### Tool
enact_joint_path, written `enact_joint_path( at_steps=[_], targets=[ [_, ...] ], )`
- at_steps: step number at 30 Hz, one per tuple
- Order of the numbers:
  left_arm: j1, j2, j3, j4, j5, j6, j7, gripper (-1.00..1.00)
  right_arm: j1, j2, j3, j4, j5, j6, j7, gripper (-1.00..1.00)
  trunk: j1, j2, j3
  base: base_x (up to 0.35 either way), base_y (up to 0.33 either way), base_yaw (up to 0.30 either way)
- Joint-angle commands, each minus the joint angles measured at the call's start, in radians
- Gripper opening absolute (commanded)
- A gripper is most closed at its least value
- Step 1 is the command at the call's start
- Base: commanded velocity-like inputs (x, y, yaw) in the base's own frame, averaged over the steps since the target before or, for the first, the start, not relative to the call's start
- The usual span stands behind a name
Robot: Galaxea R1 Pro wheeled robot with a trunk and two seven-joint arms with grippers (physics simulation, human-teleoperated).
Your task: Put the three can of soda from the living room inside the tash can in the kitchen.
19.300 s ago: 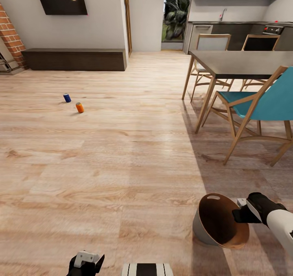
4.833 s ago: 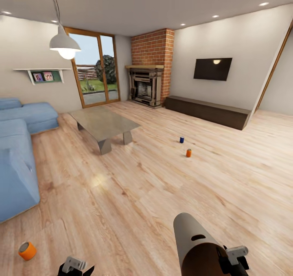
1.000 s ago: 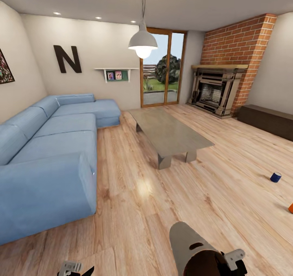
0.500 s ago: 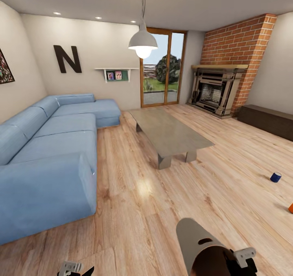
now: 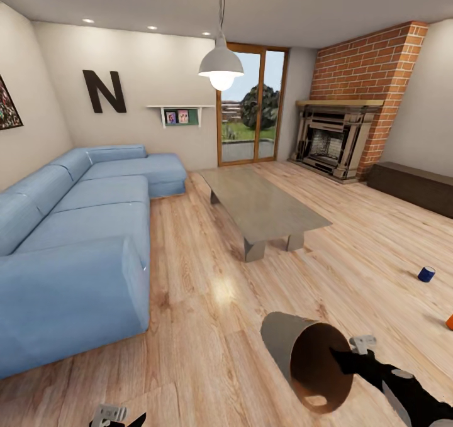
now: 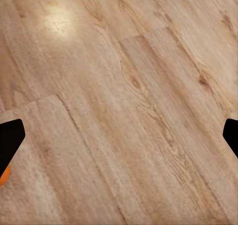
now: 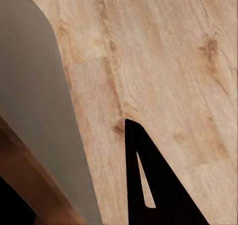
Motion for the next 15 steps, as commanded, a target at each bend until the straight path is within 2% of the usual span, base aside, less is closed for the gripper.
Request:
enact_joint_path(
  at_steps=[1, 2, 4, 7, 8, 9, 10, 12, 15],
  targets=[
    [0.0, 0.0, 0.0, 0.0, 0.0, -0.001, 0.0, 1.0, -0.001, 0.001, -0.008, -0.065, -0.021, 0.054, 0.012, -1.0, 0.0, 0.0, 0.0, 0.0, 0.0, 0.0],
    [0.0, 0.0, -0.001, 0.0, 0.0, -0.002, 0.0, 1.0, 0.0, 0.004, -0.007, -0.251, -0.02, 0.231, 0.008, -1.0, 0.0, 0.0, 0.0, 0.0, 0.0, 0.0],
    [0.0, 0.0, -0.001, 0.0, 0.0, -0.002, 0.0, 1.0, 0.005, 0.011, -0.004, -0.521, -0.02, 0.466, -0.034, -1.0, 0.0, 0.0, 0.0, 0.0, 0.0, 0.0],
    [0.0, 0.0, -0.001, 0.0, 0.0, -0.003, 0.0, 1.0, 0.008, 0.032, -0.001, -0.69, -0.021, 0.617, -0.088, -1.0, 0.0, 0.0, 0.0, 0.0, 0.0, 0.0],
    [0.0, 0.0, -0.001, 0.0, 0.0, -0.003, 0.0, 1.0, 0.009, 0.056, 0.0, -0.773, -0.019, 0.696, -0.125, -1.0, 0.0, 0.0, 0.0, 0.0, 0.0, 0.0],
    [0.0, 0.0, -0.001, 0.0, 0.0, -0.003, 0.0, 1.0, 0.009, 0.07, 0.002, -0.805, -0.019, 0.729, -0.144, -1.0, 0.0, 0.0, 0.0, 0.0, 0.0, 0.0],
    [0.0, 0.0, -0.001, 0.0, 0.0, -0.002, 0.001, 1.0, 0.009, 0.108, 0.003, -0.867, -0.019, 0.797, -0.189, -1.0, 0.0, 0.0, 0.0, 0.017, 0.0, 0.0],
    [-0.001, 0.001, 0.003, 0.004, 0.0, 0.0, 0.004, 1.0, 0.007, 0.13, 0.004, -0.893, -0.02, 0.832, -0.214, -1.0, 0.0, 0.0, 0.0, 0.055, 0.0, 0.0],
    [-0.006, 0.007, 0.006, 0.015, 0.003, 0.021, 0.007, 1.0, 0.004, 0.143, 0.01, -0.896, -0.018, 0.853, -0.228, -1.0, 0.0, 0.0, 0.0, 0.119, 0.0, 0.0]
  ],
)
